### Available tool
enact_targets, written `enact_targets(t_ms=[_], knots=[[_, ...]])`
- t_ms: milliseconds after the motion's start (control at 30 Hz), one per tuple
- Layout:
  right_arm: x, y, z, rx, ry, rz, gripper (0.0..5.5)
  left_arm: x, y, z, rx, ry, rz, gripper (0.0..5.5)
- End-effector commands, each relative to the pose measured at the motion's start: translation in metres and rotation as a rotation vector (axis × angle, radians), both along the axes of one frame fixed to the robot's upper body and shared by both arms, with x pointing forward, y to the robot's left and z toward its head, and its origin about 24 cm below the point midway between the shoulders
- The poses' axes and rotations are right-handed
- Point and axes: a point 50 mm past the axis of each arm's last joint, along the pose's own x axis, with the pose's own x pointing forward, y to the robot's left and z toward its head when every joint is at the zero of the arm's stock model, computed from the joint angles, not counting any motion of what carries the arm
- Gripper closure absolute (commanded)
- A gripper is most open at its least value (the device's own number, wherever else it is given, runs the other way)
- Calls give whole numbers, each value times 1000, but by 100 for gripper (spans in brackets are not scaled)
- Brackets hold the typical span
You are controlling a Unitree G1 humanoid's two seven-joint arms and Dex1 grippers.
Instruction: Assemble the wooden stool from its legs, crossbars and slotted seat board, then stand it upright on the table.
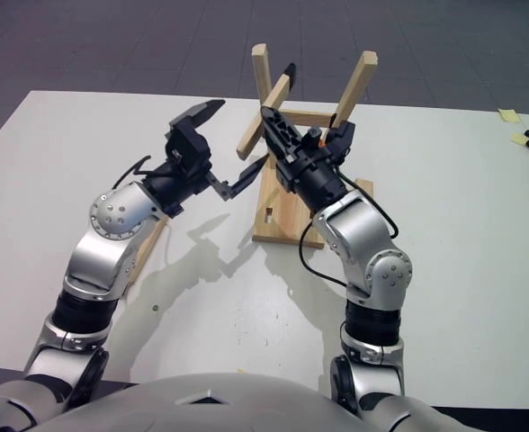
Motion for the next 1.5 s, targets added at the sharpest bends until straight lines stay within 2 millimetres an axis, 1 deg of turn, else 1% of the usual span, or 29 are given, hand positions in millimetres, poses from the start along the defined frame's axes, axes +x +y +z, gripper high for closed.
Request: enact_targets(t_ms=[33,233,500,700,800,967,1100,1167,1267,1300,1400,1500], knots=[[-1,-2,-1,-9,0,0,418,3,2,3,-17,-13,32,59],[-3,-4,-4,-8,12,7,418,6,1,1,-32,-15,57,158],[-5,-9,-12,-34,38,-1,418,7,-2,-3,-24,-19,58,291],[-6,-9,-13,-43,40,-2,418,6,-4,-5,-7,-17,47,393],[-5,-8,-13,-52,36,0,418,5,-4,-8,9,-8,36,424],[0,-11,-12,-89,11,-14,418,5,3,-7,11,8,31,469],[2,-11,-12,-97,0,-20,418,3,3,-10,10,40,0,498],[1,-10,-13,-99,-1,-22,418,3,3,-10,-38,68,-1,513],[1,-9,-14,-101,1,-25,418,3,4,-6,-133,122,-13,515],[1,-9,-14,-102,1,-27,418,3,5,-2,-181,143,-20,486],[1,-10,-14,-106,2,-32,418,4,9,9,-297,182,-31,445],[1,-10,-14,-106,1,-38,418,6,14,17,-350,194,-26,397]])
